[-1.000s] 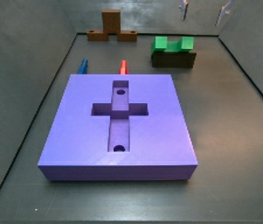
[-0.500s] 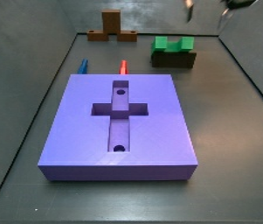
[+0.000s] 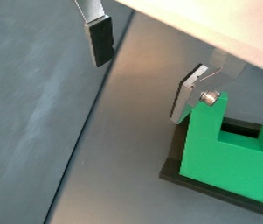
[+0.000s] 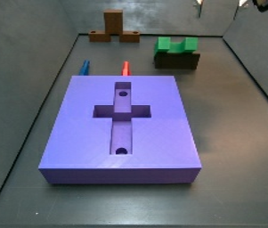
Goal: Pick up the green object. Move up. Place the green object on the fixture. Regrasp the green object. Move to above the board. Insert the green object.
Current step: Regrasp the green object.
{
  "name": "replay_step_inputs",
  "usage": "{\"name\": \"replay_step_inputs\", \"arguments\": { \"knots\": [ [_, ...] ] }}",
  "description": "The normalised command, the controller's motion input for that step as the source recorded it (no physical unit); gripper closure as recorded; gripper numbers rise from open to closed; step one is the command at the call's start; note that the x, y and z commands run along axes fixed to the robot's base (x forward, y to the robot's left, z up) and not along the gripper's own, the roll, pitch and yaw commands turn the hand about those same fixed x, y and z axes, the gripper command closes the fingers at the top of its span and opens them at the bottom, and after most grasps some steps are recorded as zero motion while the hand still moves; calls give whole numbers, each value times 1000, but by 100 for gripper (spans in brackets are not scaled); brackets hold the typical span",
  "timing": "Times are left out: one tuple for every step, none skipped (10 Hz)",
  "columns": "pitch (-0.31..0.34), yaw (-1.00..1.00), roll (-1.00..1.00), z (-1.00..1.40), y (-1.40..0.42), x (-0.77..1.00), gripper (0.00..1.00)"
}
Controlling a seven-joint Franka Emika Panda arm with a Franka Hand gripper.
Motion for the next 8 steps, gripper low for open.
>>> {"name": "replay_step_inputs", "arguments": {
  "knots": [
    [-340,777,826,-197,0,-54,0],
    [-300,829,734,-274,0,-123,0],
    [-263,817,657,-343,-34,-197,0],
    [-226,803,657,-394,-51,-240,0],
    [-286,697,517,-311,-260,-243,0],
    [-186,503,646,-340,-414,-346,0],
    [-146,486,706,-280,-403,-397,0],
    [-186,520,629,-143,-363,-243,0]
  ]
}}
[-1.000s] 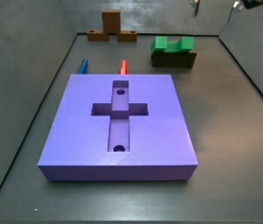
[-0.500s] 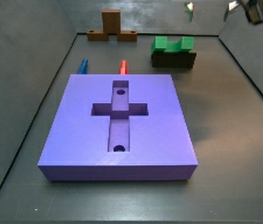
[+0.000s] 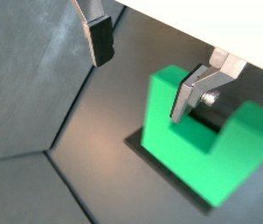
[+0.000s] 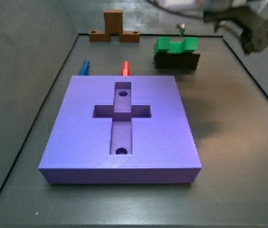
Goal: Pick up the green object. Move up. Place the green object on the fixture. Regrasp the green object. Move to above the board. Insert the green object.
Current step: Regrasp the green object.
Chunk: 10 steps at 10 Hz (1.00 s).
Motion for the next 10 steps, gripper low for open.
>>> {"name": "replay_step_inputs", "arguments": {
  "knots": [
    [-126,591,697,-94,-169,3,0],
    [-71,551,551,-14,-60,260,0],
    [0,163,140,-60,0,186,0],
    [0,0,0,-66,0,94,0],
    [0,0,0,-20,0,29,0],
    [0,0,0,-114,0,0,0],
    [120,-31,57,-291,0,-109,0],
    [109,-9,111,-320,0,-54,0],
    [100,0,117,-326,0,0,0],
    [77,0,111,-254,0,51,0]
  ]
}}
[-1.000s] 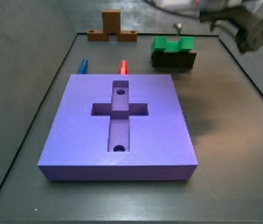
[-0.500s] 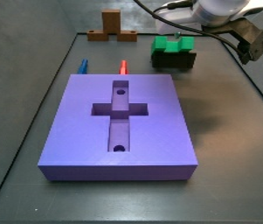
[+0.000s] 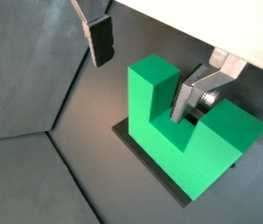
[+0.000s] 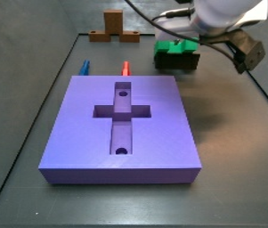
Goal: Pick up the green object. Move up. Place the green object on the fixture. Regrasp the green object. Move to above the board. Insert the green object.
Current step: Regrasp the green object.
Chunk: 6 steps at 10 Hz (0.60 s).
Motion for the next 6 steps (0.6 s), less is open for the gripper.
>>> {"name": "replay_step_inputs", "arguments": {
  "knots": [
    [54,0,100,-251,0,129,0],
    [29,0,106,-291,0,151,0],
    [51,0,149,-329,0,111,0],
    [46,0,134,-229,0,57,0],
    [0,0,0,0,0,0,0],
    [0,0,0,0,0,0,100]
  ]
}}
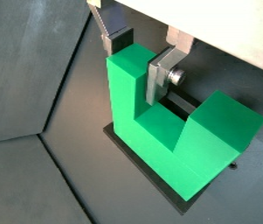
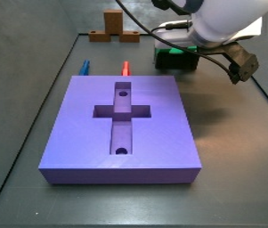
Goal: Pick up the green object. Move up. Place the green object on the fixture. Regrasp the green object. Move to above the board. Insert the green object.
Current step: Regrasp the green object.
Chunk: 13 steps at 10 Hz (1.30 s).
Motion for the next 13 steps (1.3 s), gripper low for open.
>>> {"name": "replay_step_inputs", "arguments": {
  "knots": [
    [0,0,0,0,0,0,100],
    [0,0,0,0,0,0,100],
    [0,0,0,0,0,0,100],
    [0,0,0,0,0,0,100],
    [0,0,0,0,0,0,100],
    [0,0,0,0,0,0,100],
    [0,0,0,0,0,0,100],
    [0,0,0,0,0,0,100],
    [0,0,0,0,0,0,100],
    [0,0,0,0,0,0,100],
    [0,0,0,0,0,0,100],
    [0,0,0,0,0,0,100],
    [0,0,0,0,0,0,100]
  ]
}}
